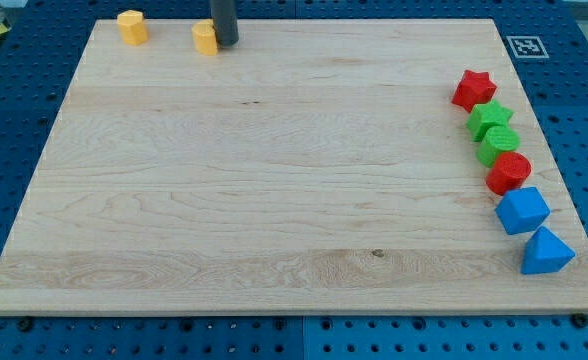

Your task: Slide the blue triangle towards the bottom center

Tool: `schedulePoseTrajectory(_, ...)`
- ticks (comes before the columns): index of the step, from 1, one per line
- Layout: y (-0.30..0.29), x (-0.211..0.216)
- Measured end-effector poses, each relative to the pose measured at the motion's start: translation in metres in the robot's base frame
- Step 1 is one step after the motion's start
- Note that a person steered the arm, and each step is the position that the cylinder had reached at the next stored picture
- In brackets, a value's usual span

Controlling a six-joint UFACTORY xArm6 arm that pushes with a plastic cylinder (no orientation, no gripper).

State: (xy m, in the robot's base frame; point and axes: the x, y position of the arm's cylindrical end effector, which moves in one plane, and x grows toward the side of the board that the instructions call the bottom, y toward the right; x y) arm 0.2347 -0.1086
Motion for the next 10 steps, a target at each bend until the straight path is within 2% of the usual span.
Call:
schedulePoseTrajectory(2, -0.045, 0.000)
schedulePoseTrajectory(3, -0.035, 0.000)
schedulePoseTrajectory(4, 0.055, -0.002)
schedulePoseTrajectory(5, 0.170, -0.002)
schedulePoseTrajectory(6, 0.276, 0.012)
schedulePoseTrajectory(7, 0.365, 0.071)
schedulePoseTrajectory(8, 0.431, 0.159)
schedulePoseTrajectory(9, 0.445, 0.258)
schedulePoseTrajectory(10, 0.436, 0.323)
